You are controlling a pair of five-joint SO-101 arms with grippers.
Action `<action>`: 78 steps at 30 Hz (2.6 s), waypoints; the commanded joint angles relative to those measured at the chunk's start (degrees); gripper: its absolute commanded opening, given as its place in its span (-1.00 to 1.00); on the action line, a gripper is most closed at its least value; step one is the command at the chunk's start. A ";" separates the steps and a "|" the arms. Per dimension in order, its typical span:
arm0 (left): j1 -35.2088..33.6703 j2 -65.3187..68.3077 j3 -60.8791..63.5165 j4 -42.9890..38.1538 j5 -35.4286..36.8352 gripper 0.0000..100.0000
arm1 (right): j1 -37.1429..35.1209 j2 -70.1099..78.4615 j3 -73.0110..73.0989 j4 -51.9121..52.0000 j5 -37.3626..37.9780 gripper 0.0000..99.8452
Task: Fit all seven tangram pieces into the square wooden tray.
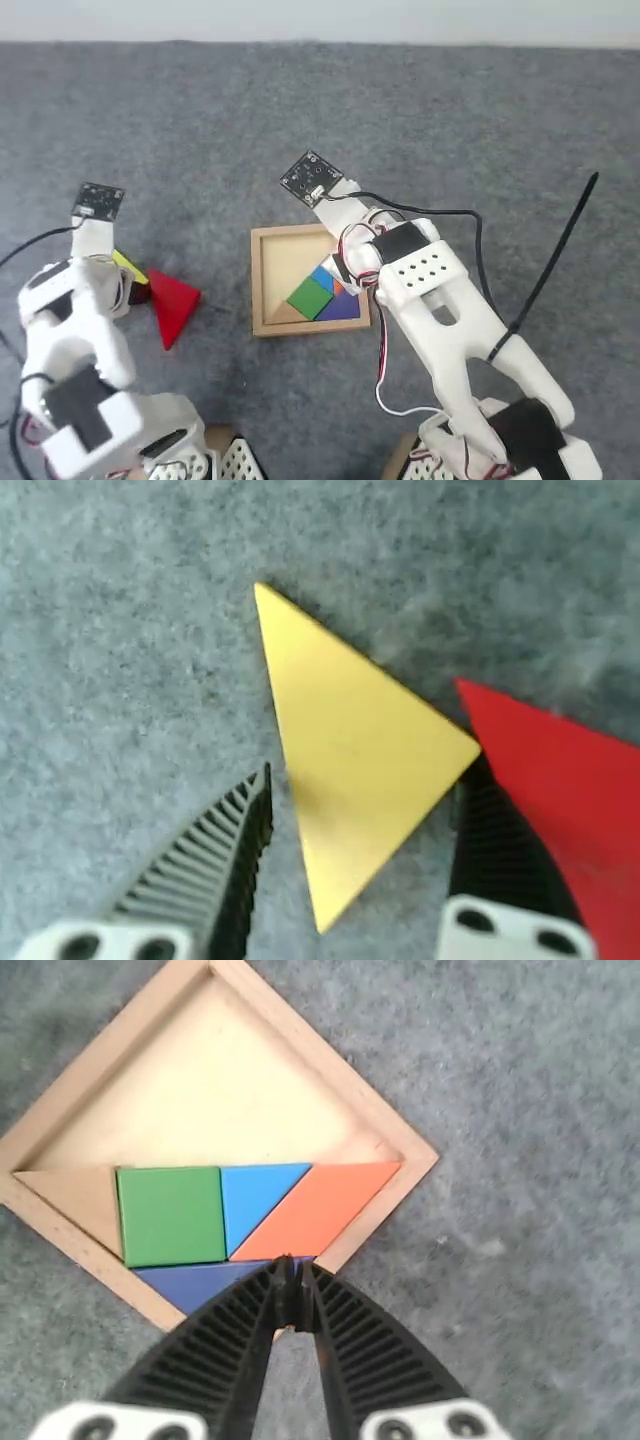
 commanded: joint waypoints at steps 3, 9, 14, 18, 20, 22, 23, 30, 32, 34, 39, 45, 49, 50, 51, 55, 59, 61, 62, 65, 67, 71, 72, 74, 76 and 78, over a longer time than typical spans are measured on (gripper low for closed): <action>2.55 13.27 -6.46 -4.22 -2.64 -0.47 | 0.75 -2.51 -0.44 -0.48 -0.35 -0.98; 3.43 15.12 -6.37 -5.19 -7.12 -0.57 | 1.89 -3.03 -0.44 -0.40 -0.26 -0.98; 3.25 12.75 -4.00 -4.92 -8.70 -0.72 | 5.76 -3.12 -0.53 -0.40 -0.26 -0.98; 3.25 7.21 0.40 -4.92 -10.11 -0.91 | 5.93 -2.95 -0.53 -0.48 -0.26 -0.98; 2.81 3.78 2.59 -4.84 -10.46 -0.97 | 5.93 -2.77 -0.53 -0.66 -0.26 -0.98; 2.46 0.62 4.70 -4.84 -10.73 -0.97 | 5.93 -2.59 -0.53 -0.75 -0.26 -0.98; 2.37 -0.97 5.58 -4.84 -10.73 -0.97 | 5.93 -2.59 -0.53 -0.75 -0.26 -0.98; 2.29 -13.89 3.56 12.75 -7.12 -0.97 | 5.93 -2.59 -0.44 -0.66 -0.26 -0.98; 3.69 -17.93 0.04 21.36 0.44 -0.94 | 5.93 -2.59 -0.44 -0.75 -0.26 -0.98; 5.71 -21.01 -3.03 29.10 10.99 -0.87 | 5.93 -2.51 -0.44 -0.75 -0.26 -0.98; 16.00 -22.68 -4.09 37.27 25.32 -0.70 | 5.93 -2.51 -0.44 -0.57 -0.26 -0.98; 18.29 -16.88 -3.82 29.71 37.01 -0.59 | 6.02 -2.51 -0.35 -0.48 -0.26 -0.98; 14.68 -9.67 -5.76 25.85 43.34 -0.55 | 6.02 -2.51 -0.35 -0.48 -0.26 -0.98; 13.54 -8.00 -6.99 25.85 43.52 -0.53 | 6.11 -2.51 -0.35 -0.48 -0.26 -0.98; 12.66 -6.33 -8.40 26.02 43.16 -0.52 | 6.11 -2.51 -0.35 -0.48 -0.26 -0.98; 11.78 0.18 -12.18 26.02 43.34 -0.51 | 6.11 -2.51 -0.35 -0.48 -0.26 -0.98; 13.80 6.86 -14.99 26.55 43.16 -0.51 | 6.11 -2.51 -0.35 -0.48 -0.26 -0.98; 15.21 9.76 -16.92 28.92 43.25 -0.51 | 6.11 -2.51 -0.35 -0.48 -0.26 -0.98; 15.91 11.60 -18.33 30.24 43.08 -0.51 | 6.11 -2.51 -0.35 -0.48 -0.26 -0.98; 16.88 15.82 -21.76 33.32 43.08 -0.51 | 6.11 -2.51 -0.35 -0.40 -0.26 -0.98; 16.79 17.58 -23.34 34.46 42.73 -0.51 | 5.93 -2.59 -0.09 -0.31 -0.53 -0.98; 16.79 18.46 -23.96 35.34 38.86 -0.51 | 4.18 -3.21 1.41 -0.40 -0.35 -0.98; 16.79 18.46 -23.87 35.34 38.33 -0.51 | 3.65 -3.21 1.58 -0.40 -0.35 -0.98; 16.70 18.46 -23.87 35.34 38.07 -0.51 | 2.15 -3.21 2.37 -0.40 -0.35 -0.98; 16.00 18.46 -23.87 35.43 36.31 -0.50 | 0.75 -3.21 3.25 -0.92 -0.35 -0.98; 14.68 18.46 -24.40 36.84 33.76 -0.45 | -0.04 -3.21 3.78 -1.63 -0.88 -0.98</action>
